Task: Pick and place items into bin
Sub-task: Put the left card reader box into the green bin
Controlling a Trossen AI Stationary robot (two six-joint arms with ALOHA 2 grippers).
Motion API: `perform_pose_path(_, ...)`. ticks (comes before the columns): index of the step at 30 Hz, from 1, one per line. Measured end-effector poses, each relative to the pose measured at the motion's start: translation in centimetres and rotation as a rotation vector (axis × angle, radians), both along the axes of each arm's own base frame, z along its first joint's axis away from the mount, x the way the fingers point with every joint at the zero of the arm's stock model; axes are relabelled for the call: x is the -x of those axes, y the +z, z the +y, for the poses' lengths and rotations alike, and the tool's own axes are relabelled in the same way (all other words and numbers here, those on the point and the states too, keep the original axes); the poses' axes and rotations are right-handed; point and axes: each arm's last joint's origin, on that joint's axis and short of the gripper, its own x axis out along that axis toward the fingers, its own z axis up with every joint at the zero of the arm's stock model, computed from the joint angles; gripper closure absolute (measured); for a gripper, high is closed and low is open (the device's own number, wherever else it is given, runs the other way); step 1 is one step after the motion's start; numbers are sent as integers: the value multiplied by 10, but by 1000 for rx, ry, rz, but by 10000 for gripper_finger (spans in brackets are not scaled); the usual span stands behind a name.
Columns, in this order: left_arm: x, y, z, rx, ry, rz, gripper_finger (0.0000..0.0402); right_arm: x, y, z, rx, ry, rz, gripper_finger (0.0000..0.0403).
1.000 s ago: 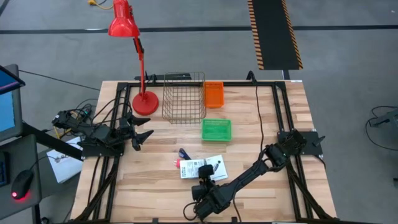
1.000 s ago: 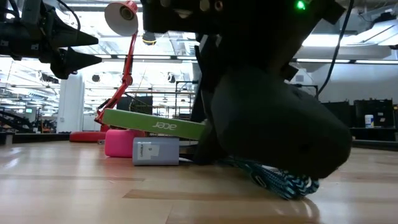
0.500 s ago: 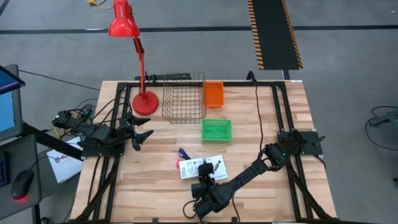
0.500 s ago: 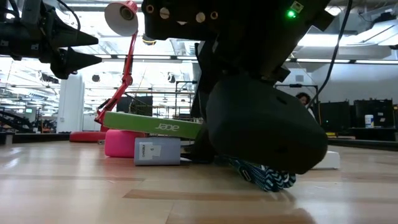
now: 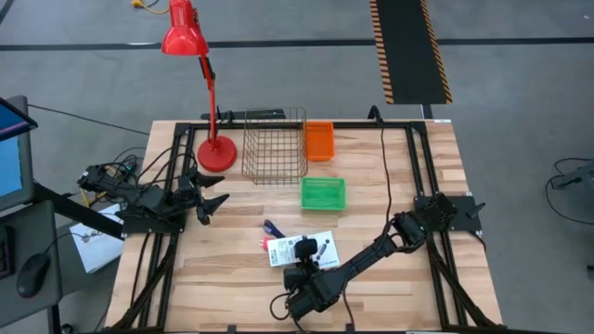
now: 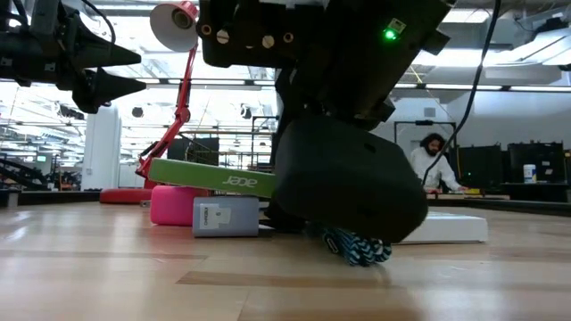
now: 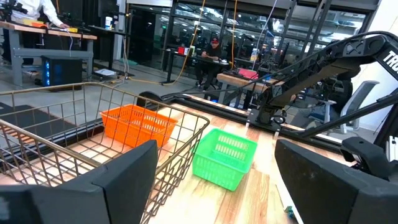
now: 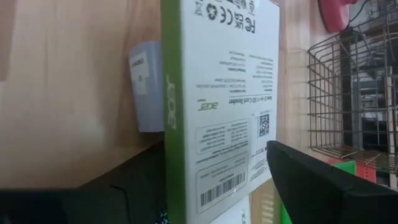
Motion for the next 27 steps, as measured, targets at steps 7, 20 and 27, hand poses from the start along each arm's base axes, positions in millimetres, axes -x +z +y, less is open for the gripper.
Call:
perform_pose_path(7, 0, 0, 0, 0, 0, 0, 88, 1, 0, 3, -14, 7, 6, 234)
perform_pose_path(20, 0, 0, 0, 0, 0, 0, 88, 6, 7, 13, -7, 19, 0, 366)
perform_pose_path(27, 0, 0, 0, 0, 0, 0, 88, 12, 25, 3, 62, -101, -19, 360)
